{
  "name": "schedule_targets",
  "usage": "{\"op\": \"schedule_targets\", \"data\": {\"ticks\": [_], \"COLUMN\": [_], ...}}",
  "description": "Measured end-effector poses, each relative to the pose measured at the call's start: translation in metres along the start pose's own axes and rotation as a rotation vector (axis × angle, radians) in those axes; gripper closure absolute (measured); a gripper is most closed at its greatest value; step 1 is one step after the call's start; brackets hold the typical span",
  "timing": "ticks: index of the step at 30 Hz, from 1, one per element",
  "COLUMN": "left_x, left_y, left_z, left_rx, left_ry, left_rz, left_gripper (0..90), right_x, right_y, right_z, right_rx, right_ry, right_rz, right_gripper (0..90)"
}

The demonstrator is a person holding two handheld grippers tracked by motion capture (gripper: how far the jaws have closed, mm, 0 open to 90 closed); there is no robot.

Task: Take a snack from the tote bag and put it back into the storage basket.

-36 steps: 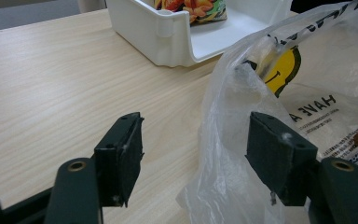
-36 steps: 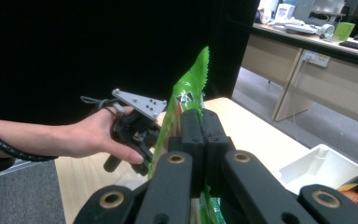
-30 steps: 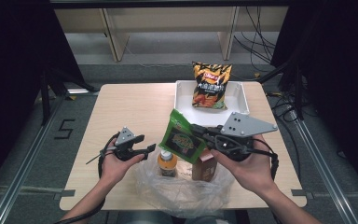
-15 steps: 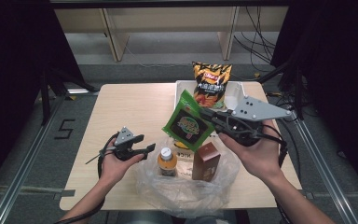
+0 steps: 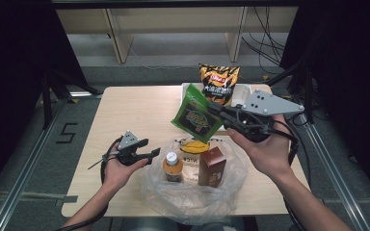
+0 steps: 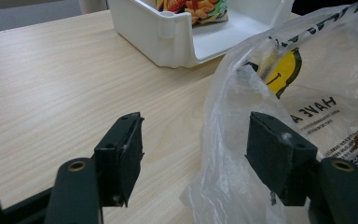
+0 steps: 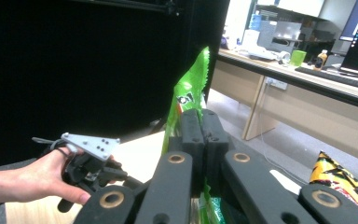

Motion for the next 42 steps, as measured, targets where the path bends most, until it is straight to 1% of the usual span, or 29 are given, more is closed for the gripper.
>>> {"op": "schedule_targets", "data": {"ticks": [1,2,3,4,5,6,7,10,11,14,18,19,20,21,23,24,26,28,29,30,31,32,33,35,36,38,39,41,42], "left_x": [0.000,0.000,0.000,0.000,0.000,0.000,0.000,0.000,0.000,0.000,0.000,0.000,0.000,0.000,0.000,0.000,0.000,0.000,0.000,0.000,0.000,0.000,0.000,0.000,0.000,0.000,0.000,0.000,0.000], "left_y": [0.000,0.000,0.000,0.000,0.000,0.000,0.000,0.000,0.000,0.000,0.000,0.000,0.000,0.000,0.000,0.000,0.000,0.000,0.000,0.000,0.000,0.000,0.000,0.000,0.000,0.000,0.000,0.000,0.000], "left_z": [0.000,0.000,0.000,0.000,0.000,0.000,0.000,0.000,0.000,0.000,0.000,0.000,0.000,0.000,0.000,0.000,0.000,0.000,0.000,0.000,0.000,0.000,0.000,0.000,0.000,0.000,0.000,0.001,0.000], "left_rx": [-0.001,-0.001,0.000,-0.001,-0.002,-0.001,-0.002,-0.001,-0.001,-0.001,-0.001,-0.001,0.000,-0.001,0.000,0.000,-0.001,-0.001,-0.001,0.000,0.000,0.000,0.000,-0.001,0.000,0.000,0.000,0.000,0.007], "left_ry": [0.004,0.004,0.004,0.002,0.004,0.002,0.004,0.002,0.002,0.002,0.002,0.003,0.004,0.004,0.002,0.003,0.004,0.004,0.004,0.002,0.003,0.005,0.004,0.005,0.005,0.003,0.003,0.001,-0.001], "left_rz": [0.001,0.001,0.001,0.001,0.002,0.002,0.003,0.002,0.001,0.001,0.002,0.001,0.000,0.000,-0.001,0.000,0.000,0.000,0.000,0.000,-0.001,0.000,0.000,0.001,0.000,0.000,-0.001,-0.001,-0.001], "left_gripper": [35.5,35.6,35.6,35.6,35.6,35.6,35.6,35.6,35.6,35.6,35.6,35.6,35.6,35.6,35.6,35.6,35.6,35.6,35.6,35.6,35.6,35.6,35.6,35.6,35.6,35.6,35.6,35.6,35.6], "right_x": [0.000,0.000,0.001,0.001,0.001,0.001,0.001,0.002,0.002,0.003,0.003,0.003,0.003,0.003,0.003,0.003,0.003,0.003,0.003,0.003,0.003,0.002,0.003,0.002,0.001,0.000,0.000,-0.002,-0.003], "right_y": [0.001,0.001,0.002,0.002,0.002,0.002,0.003,0.005,0.004,0.006,0.007,0.007,0.008,0.008,0.009,0.010,0.010,0.009,0.010,0.010,0.010,0.010,0.009,0.008,0.007,0.006,0.005,0.003,0.002], "right_z": [-0.003,-0.003,-0.004,-0.004,-0.006,-0.006,-0.008,-0.011,-0.011,-0.015,-0.016,-0.017,-0.019,-0.019,-0.022,-0.022,-0.024,-0.024,-0.025,-0.027,-0.028,-0.030,-0.028,-0.033,-0.033,-0.039,-0.040,-0.045,-0.047], "right_rx": [0.017,0.004,0.014,-0.004,0.007,-0.004,0.009,0.009,-0.009,0.008,-0.025,-0.023,-0.001,-0.011,0.010,0.001,0.008,-0.013,-0.011,0.002,-0.001,0.023,-0.032,-0.008,-0.020,0.006,-0.011,0.006,0.000], "right_ry": [-0.008,-0.010,-0.013,-0.015,-0.020,-0.017,-0.018,-0.037,-0.029,-0.044,-0.041,-0.042,-0.055,-0.056,-0.062,-0.063,-0.065,-0.062,-0.065,-0.070,-0.075,-0.077,-0.076,-0.081,-0.082,-0.096,-0.095,-0.111,-0.108], "right_rz": [-0.007,-0.002,-0.009,-0.001,-0.011,-0.002,-0.008,-0.016,-0.011,-0.012,-0.005,-0.002,-0.007,-0.014,-0.015,-0.020,-0.012,-0.006,-0.004,-0.011,-0.007,-0.010,0.006,0.002,0.014,0.009,0.023,0.023,0.034], "right_gripper": [90.0,90.0,90.0,90.0,90.0,90.0,90.0,90.0,90.0,90.0,90.0,90.0,90.0,90.0,90.0,90.0,90.0,90.0,90.0,90.0,90.0,90.0,90.0,90.0,90.0,90.0,90.0,90.0,90.0]}}
Point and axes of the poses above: each handheld gripper's, and its own axes: x roughly backward along the jaws, y roughly out of its top, z roughly to its left, the point moved 3 cm from there along -x, roughly forward along the jaws, and after that the axes turned 1 degree about -z, right-handed, at the moved point
